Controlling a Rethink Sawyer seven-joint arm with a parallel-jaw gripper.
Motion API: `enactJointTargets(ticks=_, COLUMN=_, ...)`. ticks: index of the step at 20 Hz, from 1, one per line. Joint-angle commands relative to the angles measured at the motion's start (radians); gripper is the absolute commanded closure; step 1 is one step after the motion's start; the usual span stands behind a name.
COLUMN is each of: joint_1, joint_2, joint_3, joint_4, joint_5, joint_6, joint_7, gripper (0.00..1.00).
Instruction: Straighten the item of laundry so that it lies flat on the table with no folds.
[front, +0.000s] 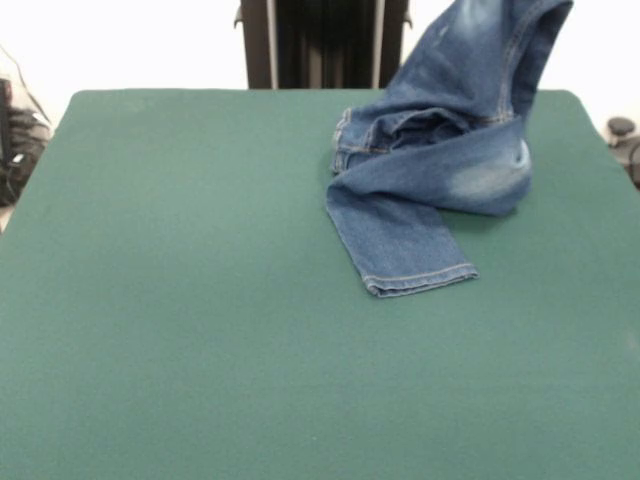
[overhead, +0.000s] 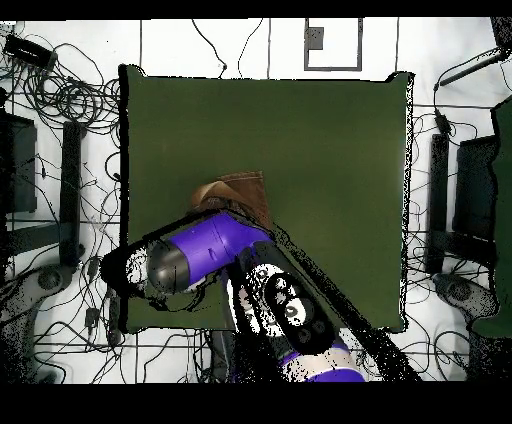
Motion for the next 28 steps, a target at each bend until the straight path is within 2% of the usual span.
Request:
enactJointTargets(ticks=1, joint_1=-0.006, joint_2=0.006, joint_3=0.112, joint_4=0.096, joint_5=0.049, joint_6=0.148, joint_7=-0.157, gripper=1.0)
enactJointTargets(ticks=14, joint_1=-0.007, joint_2=0.087, joint_3=0.142, joint_4=0.054, joint_5=0.0, joint_6=0.063, joint_7=-0.18, gripper=1.0)
enactJointTargets(ticks=16, joint_1=-0.001, joint_2=0.105, joint_3=0.137, joint_4=0.044, joint_5=-0.014, joint_6=0.025, joint_7=-0.159, gripper=1.0)
enactJointTargets(ticks=18, joint_1=0.012, joint_2=0.135, joint_3=0.125, joint_4=0.016, joint_5=-0.04, joint_6=-0.07, joint_7=-0.117, gripper=1.0)
enactJointTargets(ticks=23, joint_1=0.035, joint_2=0.173, joint_3=0.108, joint_4=-0.02, joint_5=-0.098, joint_6=-0.128, joint_7=-0.094, gripper=1.0)
enactJointTargets(ticks=24, joint_1=0.046, joint_2=0.162, joint_3=0.074, joint_4=-0.009, joint_5=-0.074, joint_6=-0.124, joint_7=-0.005, gripper=0.0)
enactJointTargets(ticks=27, joint_1=0.047, joint_2=0.152, joint_3=0.095, joint_4=-0.021, joint_5=-0.136, joint_6=-0.211, joint_7=-0.038, gripper=0.0)
enactJointTargets(ticks=28, joint_1=0.048, joint_2=0.179, joint_3=0.124, joint_4=-0.05, joint_5=-0.176, joint_6=-0.223, joint_7=-0.113, gripper=0.0)
